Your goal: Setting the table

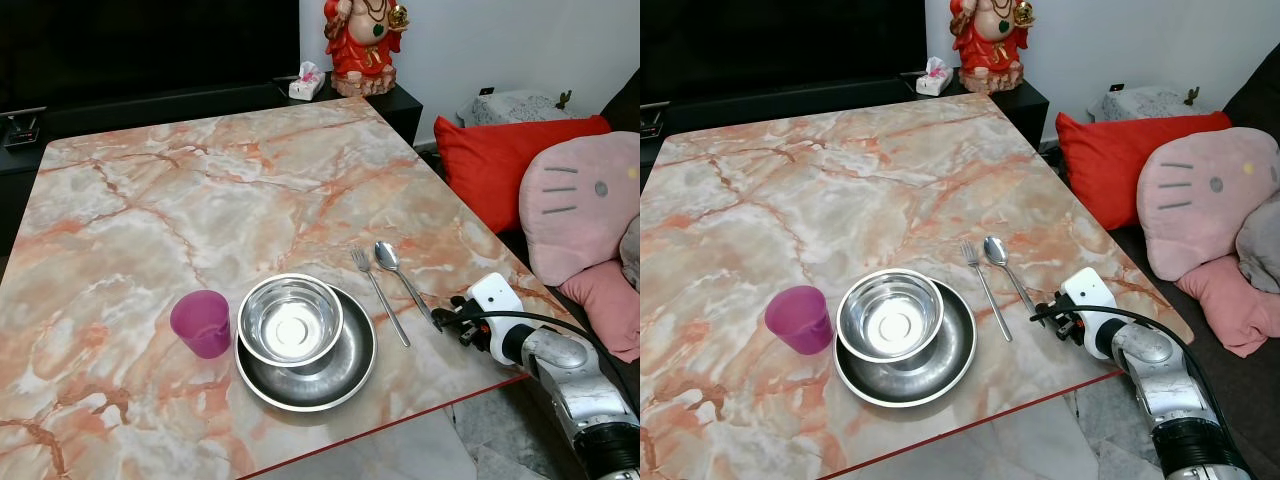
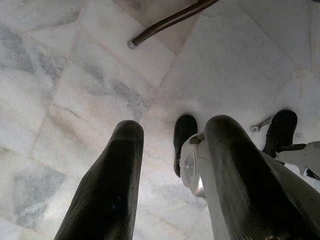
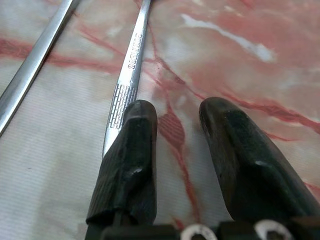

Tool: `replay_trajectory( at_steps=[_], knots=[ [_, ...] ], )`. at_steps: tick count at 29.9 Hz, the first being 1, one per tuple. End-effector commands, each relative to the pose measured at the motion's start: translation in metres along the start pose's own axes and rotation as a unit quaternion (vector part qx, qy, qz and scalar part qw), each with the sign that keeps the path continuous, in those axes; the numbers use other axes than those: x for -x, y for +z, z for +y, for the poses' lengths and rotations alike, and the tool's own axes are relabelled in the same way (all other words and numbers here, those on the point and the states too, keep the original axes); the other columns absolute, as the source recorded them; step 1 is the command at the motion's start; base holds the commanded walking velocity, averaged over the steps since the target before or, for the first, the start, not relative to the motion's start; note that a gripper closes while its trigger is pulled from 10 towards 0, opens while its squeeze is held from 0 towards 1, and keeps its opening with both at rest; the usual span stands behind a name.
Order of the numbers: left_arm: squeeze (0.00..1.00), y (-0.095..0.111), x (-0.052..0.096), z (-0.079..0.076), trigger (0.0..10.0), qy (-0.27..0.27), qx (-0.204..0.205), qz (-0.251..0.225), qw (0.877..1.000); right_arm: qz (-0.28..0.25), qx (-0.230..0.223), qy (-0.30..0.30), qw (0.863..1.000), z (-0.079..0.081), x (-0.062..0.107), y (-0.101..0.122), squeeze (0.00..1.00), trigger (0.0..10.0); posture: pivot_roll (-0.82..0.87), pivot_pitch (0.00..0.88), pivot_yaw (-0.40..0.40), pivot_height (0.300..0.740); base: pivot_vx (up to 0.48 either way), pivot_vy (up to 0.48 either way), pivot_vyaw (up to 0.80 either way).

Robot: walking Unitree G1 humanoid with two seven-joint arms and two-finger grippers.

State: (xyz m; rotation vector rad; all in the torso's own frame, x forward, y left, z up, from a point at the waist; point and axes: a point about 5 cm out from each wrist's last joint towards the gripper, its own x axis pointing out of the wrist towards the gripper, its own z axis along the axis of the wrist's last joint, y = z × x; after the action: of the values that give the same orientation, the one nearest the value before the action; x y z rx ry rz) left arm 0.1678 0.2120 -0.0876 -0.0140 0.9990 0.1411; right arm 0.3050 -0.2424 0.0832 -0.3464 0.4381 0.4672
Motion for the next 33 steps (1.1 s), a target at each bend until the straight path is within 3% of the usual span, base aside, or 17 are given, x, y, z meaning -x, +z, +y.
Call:
replay_trajectory(
  at_steps=[1, 4, 10, 13, 16, 18, 21, 23, 25, 33],
  knots=[
    [0.0, 0.003, 0.0, 0.004, 10.0, 0.0, -0.012, -0.006, 1.0, 0.011, -0.007, -0.023, 1.0, -0.003, 0.002, -0.005, 0.0, 10.0, 0.04, 0.029, 0.01, 0.74, 0.0, 0.0, 0.0],
    [0.0, 0.003, 0.0, 0.004, 10.0, 0.0, -0.013, -0.006, 1.0, -0.007, -0.04, -0.1, 0.994, -0.018, 0.004, -0.003, 0.0, 10.0, 0.04, 0.028, 0.009, 0.74, 0.0, 0.0, 0.0],
    [0.0, 0.003, 0.0, 0.004, 10.0, 0.0, -0.014, -0.005, 1.0, -0.04, -0.059, -0.174, 0.982, -0.026, 0.007, 0.001, 0.0, 10.0, 0.04, 0.027, 0.009, 0.74, 0.0, 0.0, 0.0],
    [0.0, 0.003, 0.0, 0.004, 10.0, -0.001, -0.016, -0.005, 1.0, -0.099, -0.084, -0.246, 0.961, -0.03, 0.013, 0.007, 0.0, 10.0, 0.04, 0.024, 0.006, 0.74, 0.0, 0.0, 0.0],
    [0.0, 0.003, 0.0, 0.004, 10.0, -0.001, -0.017, -0.005, 1.0, -0.167, -0.101, -0.283, 0.939, -0.021, 0.016, 0.016, 0.0, 10.0, 0.04, 0.019, 0.002, 0.74, 0.0, 0.0, 0.0],
    [0.0, 0.003, 0.0, 0.004, 10.0, -0.001, -0.017, -0.005, 1.0, -0.185, -0.109, -0.297, 0.93, -0.016, 0.016, 0.017, 0.0, 10.0, 0.04, 0.019, 0.002, 0.74, 0.0, 0.0, 0.0],
    [0.0, 0.002, 0.0, 0.003, 10.0, -0.002, -0.018, -0.005, 1.0, -0.235, -0.154, -0.321, 0.904, 0.003, 0.017, 0.017, 0.0, 10.0, 0.04, 0.007, -0.003, 0.74, 0.0, 0.0, 0.0],
    [0.0, 0.002, 0.0, 0.003, 10.0, -0.002, -0.018, -0.005, 1.0, -0.237, -0.158, -0.323, 0.903, 0.006, 0.017, 0.016, 0.0, 10.0, 0.04, 0.007, -0.003, 0.74, 0.0, 0.0, 0.0],
    [0.0, 0.002, 0.0, 0.003, 10.0, -0.001, -0.018, -0.006, 1.0, -0.245, -0.17, -0.341, 0.892, 0.013, 0.017, 0.014, 0.0, 10.0, 0.04, 0.004, -0.002, 0.74, 0.0, 0.0, 0.0],
    [0.0, 0.0, 0.001, 0.004, 10.0, -0.001, -0.022, -0.002, 1.0, -0.266, -0.161, -0.349, 0.884, 0.02, 0.02, 0.015, 0.0, 10.0, 0.04, 0.0, -0.006, 0.74, 0.0, 0.0, 0.37]
  ],
)
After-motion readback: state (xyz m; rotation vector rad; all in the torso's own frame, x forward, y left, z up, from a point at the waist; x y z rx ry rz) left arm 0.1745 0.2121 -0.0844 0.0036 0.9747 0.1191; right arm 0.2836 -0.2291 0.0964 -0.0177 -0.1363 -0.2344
